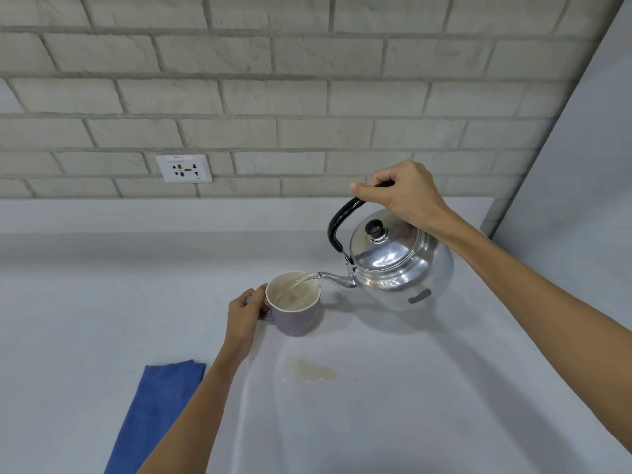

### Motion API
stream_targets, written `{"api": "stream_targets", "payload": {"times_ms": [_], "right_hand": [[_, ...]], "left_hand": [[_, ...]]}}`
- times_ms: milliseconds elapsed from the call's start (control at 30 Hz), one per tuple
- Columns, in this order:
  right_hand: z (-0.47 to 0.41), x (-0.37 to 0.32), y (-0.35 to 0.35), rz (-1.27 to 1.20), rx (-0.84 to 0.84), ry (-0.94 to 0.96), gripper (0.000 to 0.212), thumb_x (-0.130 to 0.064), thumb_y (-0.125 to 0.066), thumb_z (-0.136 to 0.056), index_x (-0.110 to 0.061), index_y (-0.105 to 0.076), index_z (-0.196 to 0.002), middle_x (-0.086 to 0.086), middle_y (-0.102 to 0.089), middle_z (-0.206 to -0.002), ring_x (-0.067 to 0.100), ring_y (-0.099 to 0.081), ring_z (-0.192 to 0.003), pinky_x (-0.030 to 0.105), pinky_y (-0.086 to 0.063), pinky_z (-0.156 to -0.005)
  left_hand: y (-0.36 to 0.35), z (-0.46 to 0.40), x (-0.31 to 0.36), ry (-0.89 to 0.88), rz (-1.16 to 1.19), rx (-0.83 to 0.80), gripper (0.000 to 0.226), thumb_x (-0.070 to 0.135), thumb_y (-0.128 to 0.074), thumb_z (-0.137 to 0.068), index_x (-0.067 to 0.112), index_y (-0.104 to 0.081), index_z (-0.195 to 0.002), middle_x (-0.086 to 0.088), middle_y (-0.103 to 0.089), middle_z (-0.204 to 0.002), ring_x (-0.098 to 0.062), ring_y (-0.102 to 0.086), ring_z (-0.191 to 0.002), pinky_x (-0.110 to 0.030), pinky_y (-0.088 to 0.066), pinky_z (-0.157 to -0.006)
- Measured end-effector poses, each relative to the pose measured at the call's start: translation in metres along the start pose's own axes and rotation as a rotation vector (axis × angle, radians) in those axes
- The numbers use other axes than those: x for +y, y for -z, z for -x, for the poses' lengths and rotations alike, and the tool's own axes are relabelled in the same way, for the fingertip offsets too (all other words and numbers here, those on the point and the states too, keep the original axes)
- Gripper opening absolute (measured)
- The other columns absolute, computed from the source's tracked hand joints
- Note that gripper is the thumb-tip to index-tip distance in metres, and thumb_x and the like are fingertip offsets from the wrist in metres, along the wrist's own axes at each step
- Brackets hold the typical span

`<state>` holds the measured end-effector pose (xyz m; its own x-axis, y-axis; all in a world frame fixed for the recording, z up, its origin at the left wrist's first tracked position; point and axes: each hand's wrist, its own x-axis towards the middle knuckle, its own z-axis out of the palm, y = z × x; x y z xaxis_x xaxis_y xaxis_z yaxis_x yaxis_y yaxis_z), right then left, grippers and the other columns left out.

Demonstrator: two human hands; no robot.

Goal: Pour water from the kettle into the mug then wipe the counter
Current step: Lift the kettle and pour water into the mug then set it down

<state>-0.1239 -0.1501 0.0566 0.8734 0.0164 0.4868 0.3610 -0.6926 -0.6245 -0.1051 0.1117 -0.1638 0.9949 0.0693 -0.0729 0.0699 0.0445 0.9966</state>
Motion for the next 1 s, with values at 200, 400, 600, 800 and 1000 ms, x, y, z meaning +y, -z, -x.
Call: {"api": "stream_targets", "payload": {"times_ms": [200, 400, 600, 800, 1000], "right_hand": [[-0.0041, -0.0015, 0.0040, 0.040, 0.004, 0.019, 0.056, -0.043, -0.070, -0.079, 0.000, -0.048, -0.051, 0.000, -0.029, -0.044, 0.010, -0.025, -0.043, 0.014, -0.025, -0.044], [-0.0065, -0.0040, 0.0080, 0.057, 0.004, 0.026, 0.055, -0.043, -0.070, -0.079, -0.007, -0.044, -0.046, -0.002, -0.027, -0.044, 0.009, -0.024, -0.044, 0.014, -0.025, -0.044], [-0.0078, -0.0054, 0.0088, 0.065, 0.006, 0.021, 0.055, -0.047, -0.069, -0.077, -0.010, -0.045, -0.045, -0.003, -0.027, -0.043, 0.010, -0.025, -0.045, 0.015, -0.023, -0.045], [-0.0093, -0.0063, 0.0084, 0.091, 0.021, 0.006, 0.054, -0.046, -0.069, -0.077, -0.011, -0.042, -0.045, -0.001, -0.026, -0.045, 0.011, -0.024, -0.048, 0.022, -0.023, -0.049], [-0.0100, -0.0068, 0.0078, 0.086, 0.019, 0.020, 0.056, -0.046, -0.069, -0.077, -0.011, -0.041, -0.045, -0.001, -0.026, -0.045, 0.011, -0.025, -0.047, 0.021, -0.024, -0.049]], "left_hand": [[-0.0009, -0.0008, 0.0016, -0.014, 0.021, 0.003, 0.034, 0.020, -0.060, -0.085, -0.007, -0.050, -0.068, -0.015, -0.042, -0.068, -0.018, -0.046, -0.057, -0.032, -0.046, -0.060], [-0.0011, -0.0022, -0.0005, -0.034, 0.027, 0.014, 0.044, 0.021, -0.060, -0.085, -0.009, -0.037, -0.063, -0.013, -0.033, -0.070, -0.019, -0.034, -0.059, -0.034, -0.042, -0.060], [-0.0007, -0.0038, -0.0022, -0.038, 0.023, 0.014, 0.042, 0.024, -0.061, -0.085, -0.003, -0.039, -0.062, -0.013, -0.030, -0.068, -0.017, -0.034, -0.056, -0.031, -0.044, -0.056], [-0.0010, -0.0037, -0.0026, -0.036, 0.027, 0.024, 0.038, 0.025, -0.062, -0.084, 0.010, -0.036, -0.061, -0.006, -0.026, -0.060, -0.012, -0.034, -0.049, -0.028, -0.045, -0.052], [-0.0009, -0.0029, -0.0030, -0.026, 0.041, 0.031, 0.045, 0.022, -0.062, -0.083, -0.001, -0.032, -0.060, -0.007, -0.024, -0.061, -0.013, -0.031, -0.050, -0.037, -0.042, -0.062]]}}
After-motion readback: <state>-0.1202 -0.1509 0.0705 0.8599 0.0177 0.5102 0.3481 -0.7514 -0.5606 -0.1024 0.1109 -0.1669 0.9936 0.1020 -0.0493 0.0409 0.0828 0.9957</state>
